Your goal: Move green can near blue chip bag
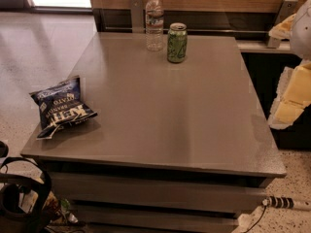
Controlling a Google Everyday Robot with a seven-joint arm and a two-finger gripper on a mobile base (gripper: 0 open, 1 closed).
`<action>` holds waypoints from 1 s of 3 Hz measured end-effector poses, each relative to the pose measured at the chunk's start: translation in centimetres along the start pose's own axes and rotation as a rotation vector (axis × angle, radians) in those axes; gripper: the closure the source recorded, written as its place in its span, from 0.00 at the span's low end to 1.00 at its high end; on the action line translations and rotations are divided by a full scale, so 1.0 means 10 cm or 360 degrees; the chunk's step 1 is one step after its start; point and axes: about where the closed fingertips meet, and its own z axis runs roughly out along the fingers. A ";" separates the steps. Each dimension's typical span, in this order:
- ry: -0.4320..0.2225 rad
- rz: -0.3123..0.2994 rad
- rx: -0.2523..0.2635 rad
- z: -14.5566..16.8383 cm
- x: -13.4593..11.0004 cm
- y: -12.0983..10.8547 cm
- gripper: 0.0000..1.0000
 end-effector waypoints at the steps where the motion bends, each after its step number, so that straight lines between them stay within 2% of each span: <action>1: -0.0003 0.0002 0.0006 -0.01 0.00 -0.01 0.00; 2: -0.0119 0.0032 0.0104 0.02 0.03 -0.31 0.00; 3: -0.0438 0.0132 0.0233 0.30 0.09 -0.84 0.00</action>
Offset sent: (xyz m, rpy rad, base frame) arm 0.0882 -0.0384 0.0187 0.1959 -0.2315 -0.0314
